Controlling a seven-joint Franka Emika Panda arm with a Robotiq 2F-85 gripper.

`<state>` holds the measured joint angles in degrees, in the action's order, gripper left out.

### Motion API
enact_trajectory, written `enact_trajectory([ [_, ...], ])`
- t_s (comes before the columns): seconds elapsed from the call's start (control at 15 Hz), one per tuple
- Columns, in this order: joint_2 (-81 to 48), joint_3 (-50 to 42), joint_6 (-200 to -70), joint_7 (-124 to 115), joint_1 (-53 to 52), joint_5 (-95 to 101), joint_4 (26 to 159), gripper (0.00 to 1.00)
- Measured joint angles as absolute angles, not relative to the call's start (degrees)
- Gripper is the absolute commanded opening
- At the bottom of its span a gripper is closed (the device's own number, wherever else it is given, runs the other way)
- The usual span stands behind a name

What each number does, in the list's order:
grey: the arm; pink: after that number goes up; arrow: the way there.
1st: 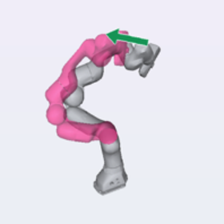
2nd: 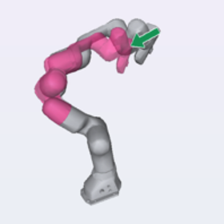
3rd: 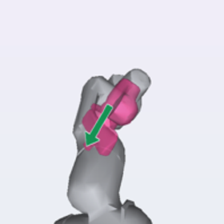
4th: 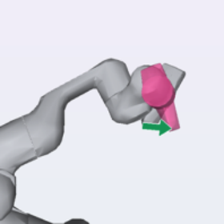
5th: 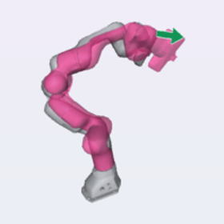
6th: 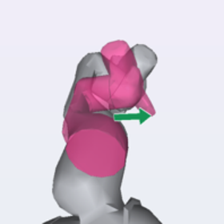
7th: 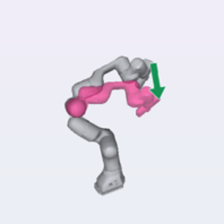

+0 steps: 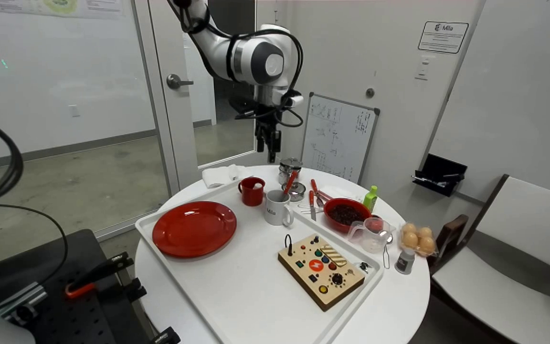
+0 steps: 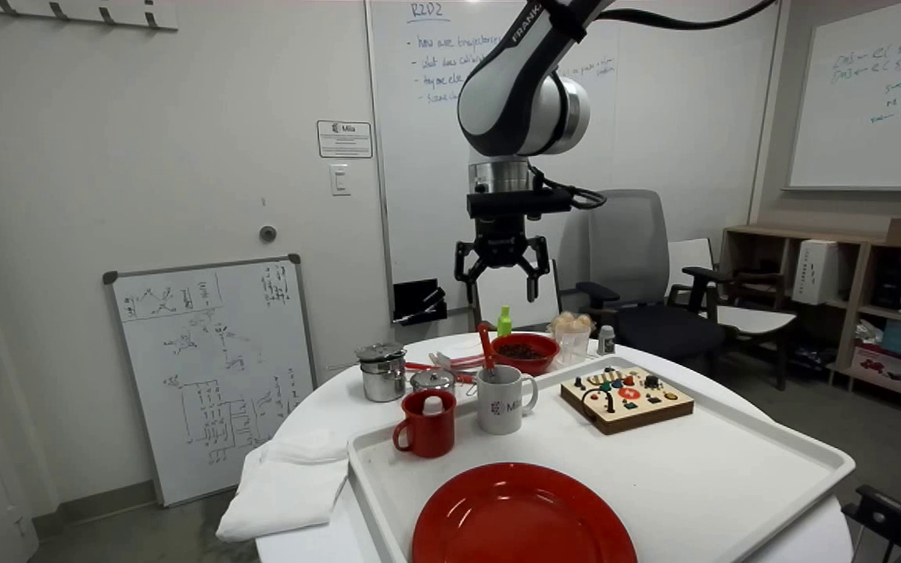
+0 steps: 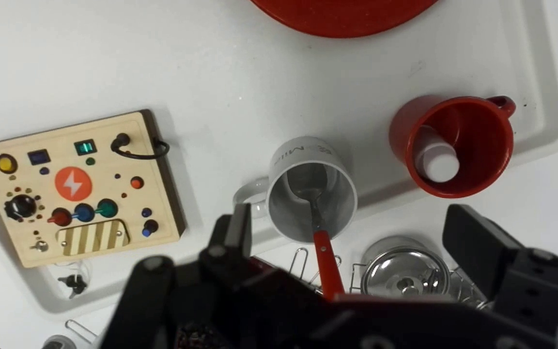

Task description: Put the spoon on the tray

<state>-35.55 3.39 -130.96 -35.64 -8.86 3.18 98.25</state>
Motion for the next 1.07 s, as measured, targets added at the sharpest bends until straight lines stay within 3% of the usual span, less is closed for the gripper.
enact_trajectory([
  [0.4, -43.6, 3.1, -125.5, -33.8, -9.0, -0.2, 87.6, 1.0],
  [1.07, -46.5, -0.2, -130.5, -33.8, -11.1, 0.0, 86.2, 1.0],
])
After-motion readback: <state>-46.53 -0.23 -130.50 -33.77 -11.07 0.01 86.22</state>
